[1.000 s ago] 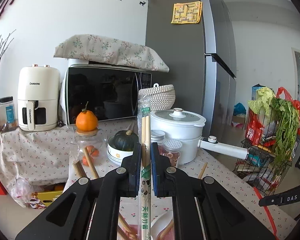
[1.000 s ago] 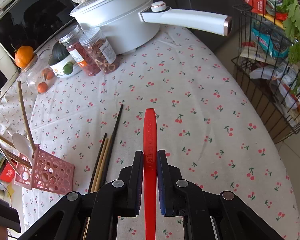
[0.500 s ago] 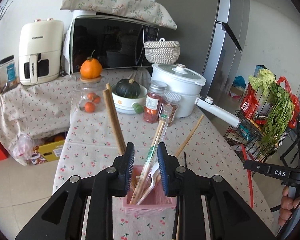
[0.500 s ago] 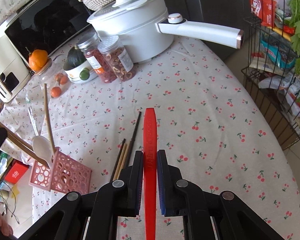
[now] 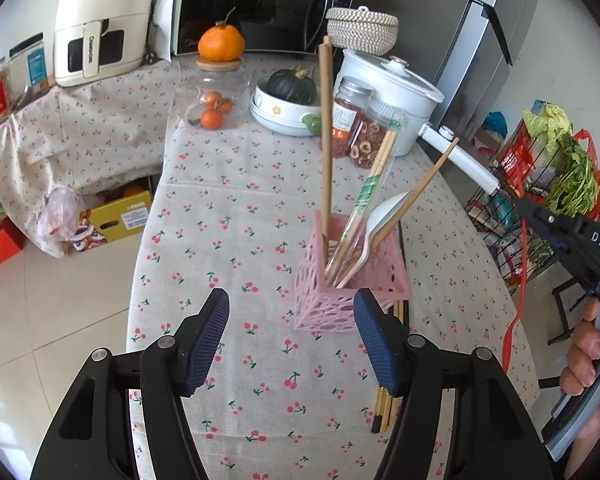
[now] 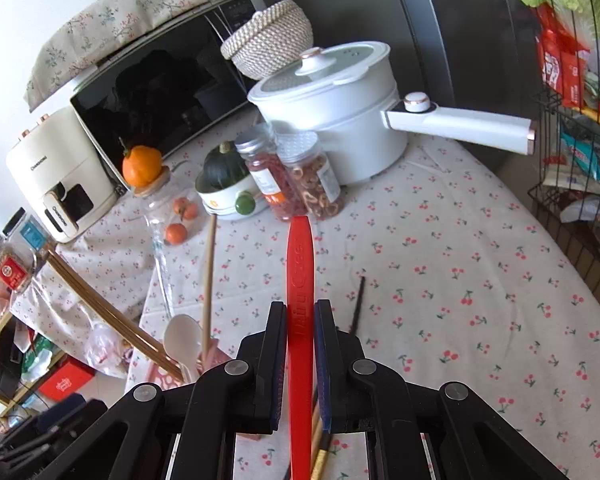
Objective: Organize utensils
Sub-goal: 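Lower the red spoon into the pink basket and open the right tool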
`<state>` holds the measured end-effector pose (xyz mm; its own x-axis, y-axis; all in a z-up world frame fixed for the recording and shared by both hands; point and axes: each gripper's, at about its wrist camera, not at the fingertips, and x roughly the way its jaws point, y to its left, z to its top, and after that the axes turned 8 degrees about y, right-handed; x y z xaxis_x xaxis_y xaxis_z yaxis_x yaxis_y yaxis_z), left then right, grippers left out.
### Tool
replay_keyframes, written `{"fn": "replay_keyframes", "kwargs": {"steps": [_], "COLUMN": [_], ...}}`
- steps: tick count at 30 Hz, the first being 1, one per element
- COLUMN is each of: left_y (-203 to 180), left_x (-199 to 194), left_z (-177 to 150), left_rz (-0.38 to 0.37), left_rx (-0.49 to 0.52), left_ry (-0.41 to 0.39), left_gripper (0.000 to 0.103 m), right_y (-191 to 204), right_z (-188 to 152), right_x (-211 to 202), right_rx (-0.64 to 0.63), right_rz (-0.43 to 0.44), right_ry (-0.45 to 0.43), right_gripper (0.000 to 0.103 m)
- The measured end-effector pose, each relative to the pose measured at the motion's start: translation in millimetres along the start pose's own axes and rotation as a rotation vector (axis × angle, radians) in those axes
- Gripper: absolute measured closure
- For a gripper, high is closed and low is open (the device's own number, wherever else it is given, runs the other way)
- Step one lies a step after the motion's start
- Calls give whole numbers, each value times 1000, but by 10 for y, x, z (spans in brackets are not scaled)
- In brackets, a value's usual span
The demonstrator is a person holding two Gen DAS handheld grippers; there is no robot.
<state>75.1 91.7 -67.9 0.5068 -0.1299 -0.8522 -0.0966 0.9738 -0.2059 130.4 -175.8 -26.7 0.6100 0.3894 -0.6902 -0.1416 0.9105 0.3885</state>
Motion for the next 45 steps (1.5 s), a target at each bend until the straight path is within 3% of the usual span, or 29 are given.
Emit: {"fn": "replay_keyframes", "kwargs": {"steps": [4, 13, 28, 37, 45], "left_y": [216, 437, 535, 618, 600], "left_x": [78, 158, 297, 356, 369], "left_z": [-25, -46, 106, 151, 156], "left_rz": [11, -15, -57, -48, -44], "left_rx": [-30, -57, -57, -67, -65], "left_ry": [53, 83, 75, 76, 82], "left_gripper": [34, 33, 33, 33, 33], "right_y": [170, 543, 923, 1047, 890], "right_z": [-5, -18, -55, -113, -179], "right_x": [15, 26, 163, 500, 634], "right_rx": [0, 23, 37, 22, 64], "right_rz": [36, 69, -117, -202, -106], "right_ry": [-70, -254, -482, -471, -299], "right_gripper": [93, 93, 92, 92, 87]}}
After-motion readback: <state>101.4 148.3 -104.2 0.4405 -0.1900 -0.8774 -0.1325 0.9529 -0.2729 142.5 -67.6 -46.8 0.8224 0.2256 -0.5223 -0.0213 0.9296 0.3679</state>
